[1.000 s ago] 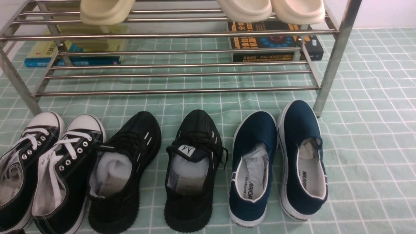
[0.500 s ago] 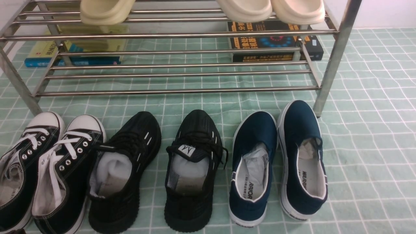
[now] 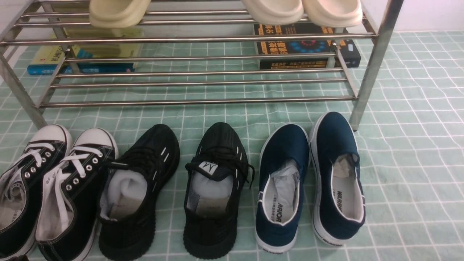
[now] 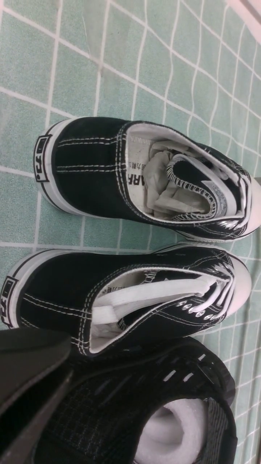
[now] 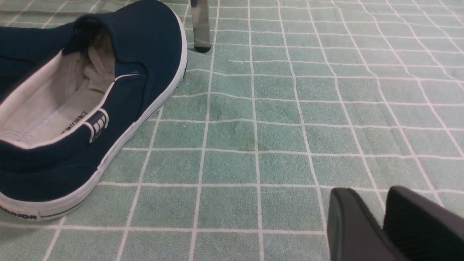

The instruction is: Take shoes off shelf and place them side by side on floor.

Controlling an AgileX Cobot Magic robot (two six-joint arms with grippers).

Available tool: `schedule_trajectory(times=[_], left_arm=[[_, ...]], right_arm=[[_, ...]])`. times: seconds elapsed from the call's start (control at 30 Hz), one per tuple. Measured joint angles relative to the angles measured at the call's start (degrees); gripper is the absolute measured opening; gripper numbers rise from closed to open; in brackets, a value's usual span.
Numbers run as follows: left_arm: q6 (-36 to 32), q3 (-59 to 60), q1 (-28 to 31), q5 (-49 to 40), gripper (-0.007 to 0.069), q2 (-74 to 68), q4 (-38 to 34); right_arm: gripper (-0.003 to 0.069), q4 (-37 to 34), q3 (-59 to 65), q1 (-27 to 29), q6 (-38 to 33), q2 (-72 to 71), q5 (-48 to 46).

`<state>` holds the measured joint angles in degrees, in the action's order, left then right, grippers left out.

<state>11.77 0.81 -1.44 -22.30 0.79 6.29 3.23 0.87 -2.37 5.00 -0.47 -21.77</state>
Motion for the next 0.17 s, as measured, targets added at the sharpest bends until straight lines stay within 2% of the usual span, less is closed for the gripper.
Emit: schedule_trajectory(times=[0.17], left_arm=[[0.00,0.00,0.00,0.00,0.0086,0.00,0.00]], right_arm=[[0.0178,0.06,0.00,0.00,0.00,0.00,0.00]])
